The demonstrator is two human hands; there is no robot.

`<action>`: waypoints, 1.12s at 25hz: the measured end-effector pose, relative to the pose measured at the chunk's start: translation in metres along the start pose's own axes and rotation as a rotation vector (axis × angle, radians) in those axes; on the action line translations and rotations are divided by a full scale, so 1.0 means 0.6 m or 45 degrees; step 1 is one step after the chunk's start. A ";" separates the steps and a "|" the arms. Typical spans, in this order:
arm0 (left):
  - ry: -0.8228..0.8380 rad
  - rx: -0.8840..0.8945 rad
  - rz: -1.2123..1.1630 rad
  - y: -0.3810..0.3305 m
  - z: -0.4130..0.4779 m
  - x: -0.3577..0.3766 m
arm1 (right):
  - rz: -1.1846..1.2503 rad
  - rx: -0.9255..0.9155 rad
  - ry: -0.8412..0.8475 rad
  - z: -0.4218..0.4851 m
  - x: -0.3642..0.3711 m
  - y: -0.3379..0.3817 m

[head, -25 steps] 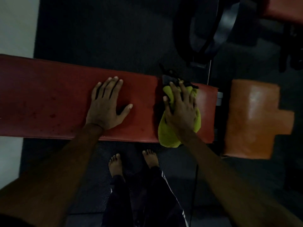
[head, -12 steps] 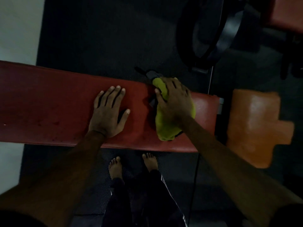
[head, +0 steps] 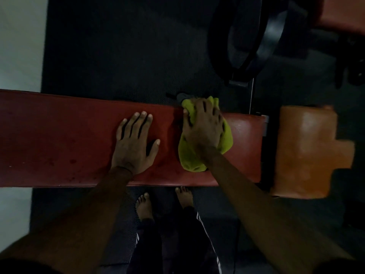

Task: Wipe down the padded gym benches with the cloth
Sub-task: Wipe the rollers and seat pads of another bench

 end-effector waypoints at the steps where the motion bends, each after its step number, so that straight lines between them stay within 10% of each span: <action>1: -0.003 0.007 0.000 -0.001 0.000 0.000 | -0.006 -0.036 -0.010 0.006 0.003 0.009; 12: -0.029 0.029 0.030 -0.002 0.000 0.000 | 0.107 -0.044 -0.014 0.006 0.007 -0.011; 22: 0.024 0.018 -0.058 0.000 0.002 -0.006 | 0.241 0.534 -0.052 -0.160 0.003 -0.096; 28: 0.024 -0.096 -0.054 0.089 0.010 -0.069 | 0.144 -0.107 0.077 -0.121 0.027 0.064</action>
Point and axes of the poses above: each hand's wrist, its own z-axis towards the middle knuckle, its own x-axis out of the palm, y = z × x, the point moved 6 cm from there along z, towards the middle knuckle, and after that the axes turned 5 degrees about -z, right-handed, at the moved point
